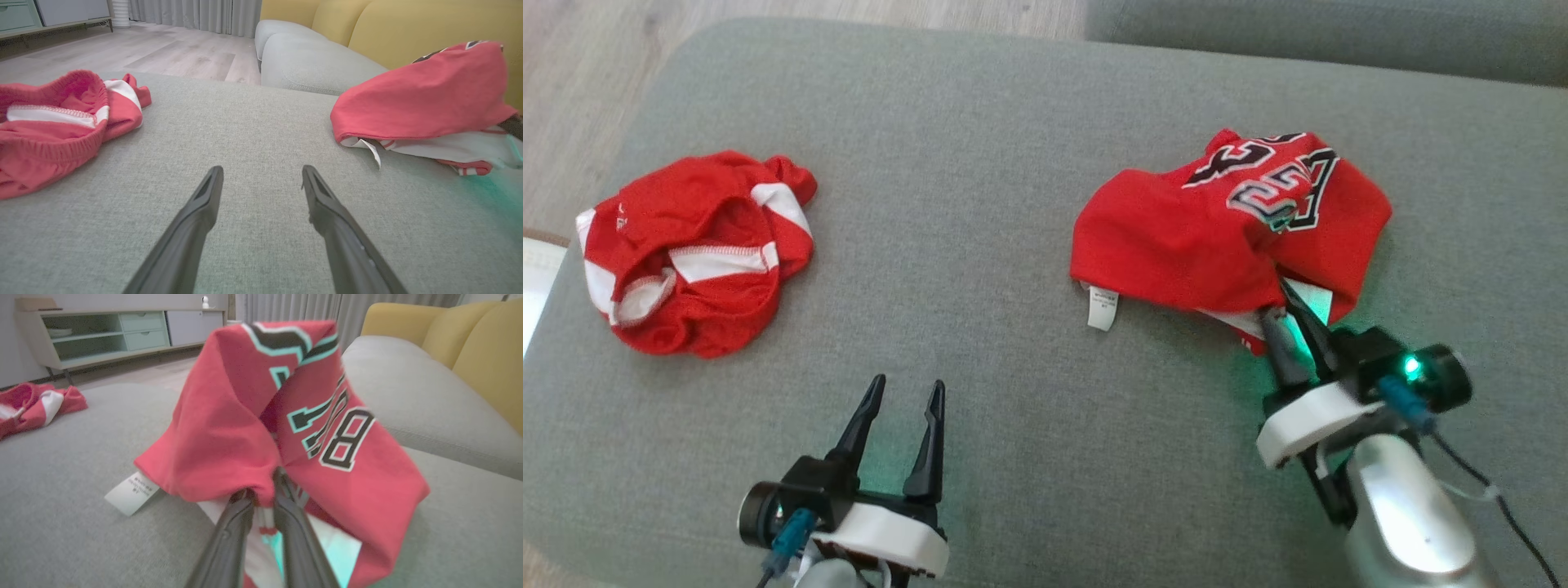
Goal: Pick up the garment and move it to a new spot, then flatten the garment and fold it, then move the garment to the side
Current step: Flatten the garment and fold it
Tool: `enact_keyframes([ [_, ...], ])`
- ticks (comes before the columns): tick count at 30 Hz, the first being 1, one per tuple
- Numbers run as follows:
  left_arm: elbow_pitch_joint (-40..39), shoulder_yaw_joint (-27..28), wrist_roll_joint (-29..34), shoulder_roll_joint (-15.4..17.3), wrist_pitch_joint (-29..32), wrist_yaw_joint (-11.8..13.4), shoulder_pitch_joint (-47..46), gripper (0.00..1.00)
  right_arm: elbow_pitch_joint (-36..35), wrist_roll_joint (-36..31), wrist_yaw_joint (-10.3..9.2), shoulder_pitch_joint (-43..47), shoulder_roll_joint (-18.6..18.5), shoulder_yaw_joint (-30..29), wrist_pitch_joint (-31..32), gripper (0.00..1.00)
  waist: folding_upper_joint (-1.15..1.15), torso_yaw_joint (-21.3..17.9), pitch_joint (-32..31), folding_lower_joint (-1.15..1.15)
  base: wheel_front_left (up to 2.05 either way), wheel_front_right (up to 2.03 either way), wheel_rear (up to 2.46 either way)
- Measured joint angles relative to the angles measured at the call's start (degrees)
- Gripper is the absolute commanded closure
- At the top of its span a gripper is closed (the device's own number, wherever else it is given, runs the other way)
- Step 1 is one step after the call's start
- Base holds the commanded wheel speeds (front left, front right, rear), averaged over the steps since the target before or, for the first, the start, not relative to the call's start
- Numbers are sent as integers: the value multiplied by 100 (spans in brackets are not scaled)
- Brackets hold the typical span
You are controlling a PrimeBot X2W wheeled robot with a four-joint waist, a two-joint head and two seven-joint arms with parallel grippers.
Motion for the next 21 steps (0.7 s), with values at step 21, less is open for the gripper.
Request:
enact_keyframes([
  [21, 123, -20, -115, 1, 0, -58, 404, 0, -652, 64, 0, -3250, -1073, 1274, -2, 100, 0, -2, -1075, -1, 0, 0, 0],
])
